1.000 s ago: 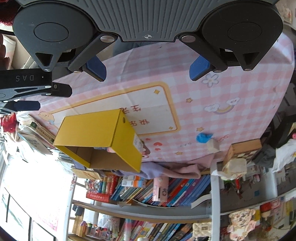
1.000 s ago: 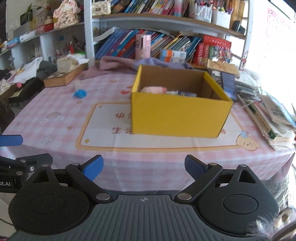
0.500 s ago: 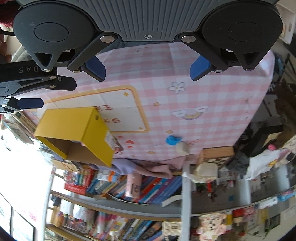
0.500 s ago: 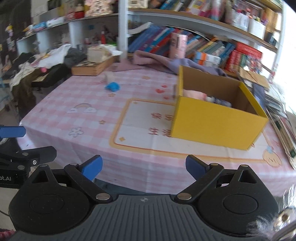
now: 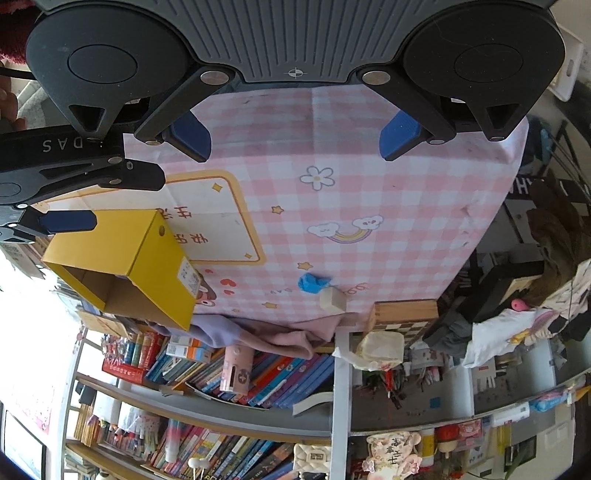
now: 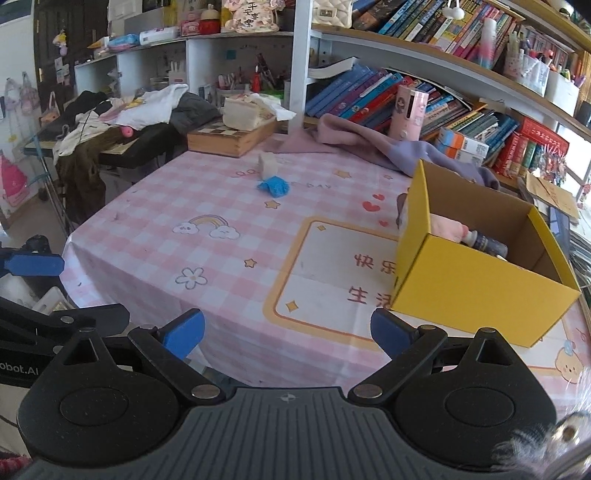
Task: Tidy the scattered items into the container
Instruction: 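Withdraw both tools from the box toward the soap bar and blue cloth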
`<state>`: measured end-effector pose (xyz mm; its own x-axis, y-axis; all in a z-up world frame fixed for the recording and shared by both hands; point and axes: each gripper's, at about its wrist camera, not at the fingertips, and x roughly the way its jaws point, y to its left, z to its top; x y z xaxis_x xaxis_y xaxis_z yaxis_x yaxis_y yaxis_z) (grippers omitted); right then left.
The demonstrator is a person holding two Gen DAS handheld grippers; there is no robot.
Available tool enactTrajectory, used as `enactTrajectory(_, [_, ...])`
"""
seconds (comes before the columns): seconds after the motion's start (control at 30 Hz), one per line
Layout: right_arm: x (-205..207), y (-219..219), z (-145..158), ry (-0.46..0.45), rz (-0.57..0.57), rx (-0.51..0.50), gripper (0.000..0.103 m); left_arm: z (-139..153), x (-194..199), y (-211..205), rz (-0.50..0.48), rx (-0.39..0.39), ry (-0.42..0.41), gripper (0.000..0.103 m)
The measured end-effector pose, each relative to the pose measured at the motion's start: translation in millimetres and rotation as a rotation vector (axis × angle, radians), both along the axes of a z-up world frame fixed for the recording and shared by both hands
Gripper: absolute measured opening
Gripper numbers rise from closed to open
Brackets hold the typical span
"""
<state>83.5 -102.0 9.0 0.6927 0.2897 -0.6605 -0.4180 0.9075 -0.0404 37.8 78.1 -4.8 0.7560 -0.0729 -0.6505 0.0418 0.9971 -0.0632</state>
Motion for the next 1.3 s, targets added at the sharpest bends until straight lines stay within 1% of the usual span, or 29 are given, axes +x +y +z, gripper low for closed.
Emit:
enactTrajectory(0.17, [11.6,5.5,-4.1,0.011,0.016,0.005,0.097,-2.6,10.2,6.2,0.015,0.001,0.008,0.099])
enactTrajectory(0.3, [22.0,9.5,-8.4,0.025,0.023,-0.005,0.097,-5.9,20.8,7.1,0.009,0.0,0.025,0.099])
enactTrajectory(0.5, [48.2,15.3,-15.5,0.054,0.036,-0.003,0.097,-11.1,41.5,11.6,0.009,-0.001,0.044,0.099])
enactTrajectory(0.77, [88.4,26.8,-22.9,0.083,0.054,-0.017,0.097,-20.0,78.9,23.7,0.034,-0.011,0.078,0.099])
enactTrajectory(1.13, [148.6,32.5,-22.8,0.084,0.068,-0.011,0.097,-7.9,142.4,33.4,0.065,0.015,0.057,0.099])
enactTrajectory(1.3, [172.9,39.5,-23.7,0.076,0.087,-0.007,0.097,3.1,172.3,32.5,0.046,0.064,0.025,0.099])
